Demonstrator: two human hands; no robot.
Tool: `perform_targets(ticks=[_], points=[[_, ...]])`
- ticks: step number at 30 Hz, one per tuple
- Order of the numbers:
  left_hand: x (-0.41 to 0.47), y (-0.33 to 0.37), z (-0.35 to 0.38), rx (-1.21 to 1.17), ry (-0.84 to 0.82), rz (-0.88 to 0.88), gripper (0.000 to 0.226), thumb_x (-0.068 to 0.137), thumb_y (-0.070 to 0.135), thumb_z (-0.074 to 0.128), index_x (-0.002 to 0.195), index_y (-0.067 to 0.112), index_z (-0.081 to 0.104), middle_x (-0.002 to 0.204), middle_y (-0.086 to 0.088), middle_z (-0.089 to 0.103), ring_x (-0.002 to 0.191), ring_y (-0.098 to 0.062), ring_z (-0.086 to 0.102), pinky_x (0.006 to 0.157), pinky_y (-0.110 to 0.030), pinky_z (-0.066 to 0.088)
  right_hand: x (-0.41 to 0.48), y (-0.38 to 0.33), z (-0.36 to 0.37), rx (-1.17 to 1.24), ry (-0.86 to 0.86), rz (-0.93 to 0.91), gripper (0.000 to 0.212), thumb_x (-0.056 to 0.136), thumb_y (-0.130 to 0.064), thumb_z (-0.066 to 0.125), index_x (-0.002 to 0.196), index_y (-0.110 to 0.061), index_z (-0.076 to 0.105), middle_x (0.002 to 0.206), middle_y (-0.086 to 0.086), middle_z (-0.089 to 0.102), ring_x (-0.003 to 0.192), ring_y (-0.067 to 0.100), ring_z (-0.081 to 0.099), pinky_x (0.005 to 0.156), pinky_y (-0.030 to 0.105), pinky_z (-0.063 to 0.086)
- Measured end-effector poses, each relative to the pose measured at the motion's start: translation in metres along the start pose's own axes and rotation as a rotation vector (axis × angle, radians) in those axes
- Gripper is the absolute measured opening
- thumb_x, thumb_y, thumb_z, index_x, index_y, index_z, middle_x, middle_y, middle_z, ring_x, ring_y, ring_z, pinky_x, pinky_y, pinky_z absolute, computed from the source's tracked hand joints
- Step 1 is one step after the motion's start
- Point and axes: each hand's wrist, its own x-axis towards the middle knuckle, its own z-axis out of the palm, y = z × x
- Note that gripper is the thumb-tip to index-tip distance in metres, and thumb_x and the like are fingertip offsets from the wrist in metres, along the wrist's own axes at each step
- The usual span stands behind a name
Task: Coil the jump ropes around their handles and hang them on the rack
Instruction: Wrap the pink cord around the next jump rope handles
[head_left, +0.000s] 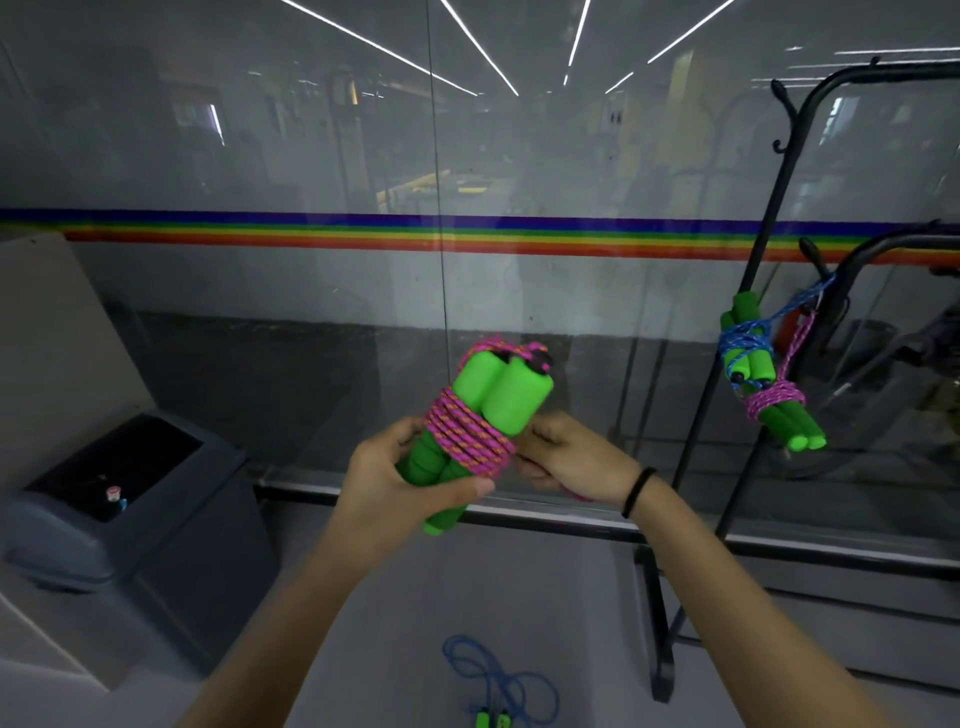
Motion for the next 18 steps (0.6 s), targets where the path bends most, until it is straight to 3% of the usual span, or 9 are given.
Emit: perform_targets(ticks=[4,7,10,12,14,18], points=[[0.007,0.002,0.002,0.009,0.122,-0.068,0.071,0.036,0.038,0.090,0.095,0.017,0.054,0.069,0.003,0.071,0.060,-0.003,0.066,0.055,-0.019,0.052,-0.004,-0.005,-0.001,-0.257,0.004,-0.014,0.031,0.098,-0.020,0.039,0.074,-0.021,0.059,0.050,-0.011,0.042,0.039,-0.001,0.041,0.047,0.008,0.032],[0.012,0.005,0.006,0.014,0.191,-0.101,0.073,0.048,0.031,0.089,0.106,0.015,0.048,0.078,0.000,0.066,0.059,0.002,0.064,0.053,-0.014,0.051,-0.007,-0.009,0.003,-0.486,-0.014,-0.015,0.026,0.098,-0.021,0.040,0.097,-0.013,0.065,0.062,-0.005,0.054,0.051,-0.003,0.049,0.055,0.009,0.037],[0.016,0.004,0.006,0.025,0.193,-0.138,0.084,0.042,0.045,0.089,0.110,0.023,0.047,0.088,-0.005,0.068,0.073,-0.011,0.069,0.065,-0.027,0.056,-0.014,-0.014,0.004,-0.677,-0.038,-0.044,0.027,0.098,-0.022,0.038,0.104,-0.007,0.060,0.082,0.011,0.061,0.068,0.015,0.051,0.068,0.031,0.042],[0.017,0.002,0.006,0.024,0.178,-0.145,0.086,0.036,0.053,0.086,0.109,0.029,0.048,0.089,-0.007,0.070,0.077,-0.018,0.070,0.069,-0.036,0.058,-0.019,-0.019,0.004,-0.724,-0.038,-0.075,0.026,0.098,-0.020,0.038,0.101,-0.003,0.057,0.079,0.011,0.057,0.067,0.019,0.048,0.065,0.035,0.039],[0.017,0.002,0.007,0.047,0.165,-0.143,0.085,0.035,0.053,0.085,0.108,0.030,0.048,0.087,-0.006,0.071,0.075,-0.017,0.071,0.067,-0.034,0.058,-0.024,-0.026,0.004,-0.747,-0.021,-0.111,0.024,0.097,-0.017,0.039,0.100,-0.002,0.057,0.075,0.009,0.055,0.064,0.018,0.045,0.059,0.032,0.033],[0.016,0.003,0.010,0.170,0.166,-0.111,0.071,0.049,0.036,0.090,0.107,0.030,0.050,0.079,-0.006,0.070,0.071,-0.018,0.069,0.063,-0.032,0.055,-0.029,-0.036,0.004,-0.740,0.081,-0.199,0.023,0.094,-0.019,0.047,0.110,-0.014,0.063,0.081,0.007,0.065,0.065,0.015,0.049,0.061,0.026,0.036]])
